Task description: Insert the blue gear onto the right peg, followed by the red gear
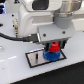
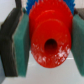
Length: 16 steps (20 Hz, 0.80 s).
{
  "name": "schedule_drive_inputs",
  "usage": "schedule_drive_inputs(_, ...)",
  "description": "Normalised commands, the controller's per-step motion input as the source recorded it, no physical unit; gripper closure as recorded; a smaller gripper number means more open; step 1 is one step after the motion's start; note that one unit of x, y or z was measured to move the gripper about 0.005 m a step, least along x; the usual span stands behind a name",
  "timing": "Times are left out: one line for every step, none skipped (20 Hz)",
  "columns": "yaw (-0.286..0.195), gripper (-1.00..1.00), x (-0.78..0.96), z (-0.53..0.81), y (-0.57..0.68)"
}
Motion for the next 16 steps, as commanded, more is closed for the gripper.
schedule_drive_inputs(0.000,1.00,0.18,-0.05,-0.10)
schedule_drive_inputs(0.000,1.00,0.24,-0.07,-0.19)
schedule_drive_inputs(0.000,1.00,0.27,0.08,-0.11)
schedule_drive_inputs(0.000,1.00,0.31,-0.13,-0.15)
schedule_drive_inputs(0.000,1.00,0.16,0.02,0.00)
schedule_drive_inputs(0.000,1.00,0.16,0.03,0.00)
schedule_drive_inputs(0.000,1.00,0.22,0.03,-0.07)
schedule_drive_inputs(0.000,1.00,0.30,0.20,-0.09)
schedule_drive_inputs(0.000,1.00,0.43,0.28,-0.02)
schedule_drive_inputs(0.000,1.00,0.40,0.37,0.00)
schedule_drive_inputs(0.000,1.00,0.27,0.36,0.00)
schedule_drive_inputs(0.000,1.00,0.01,0.00,0.00)
schedule_drive_inputs(0.000,1.00,0.16,-0.13,0.11)
schedule_drive_inputs(0.000,1.00,0.12,0.00,0.01)
schedule_drive_inputs(0.000,1.00,0.07,-0.11,0.01)
schedule_drive_inputs(0.000,1.00,0.09,-0.35,-0.01)
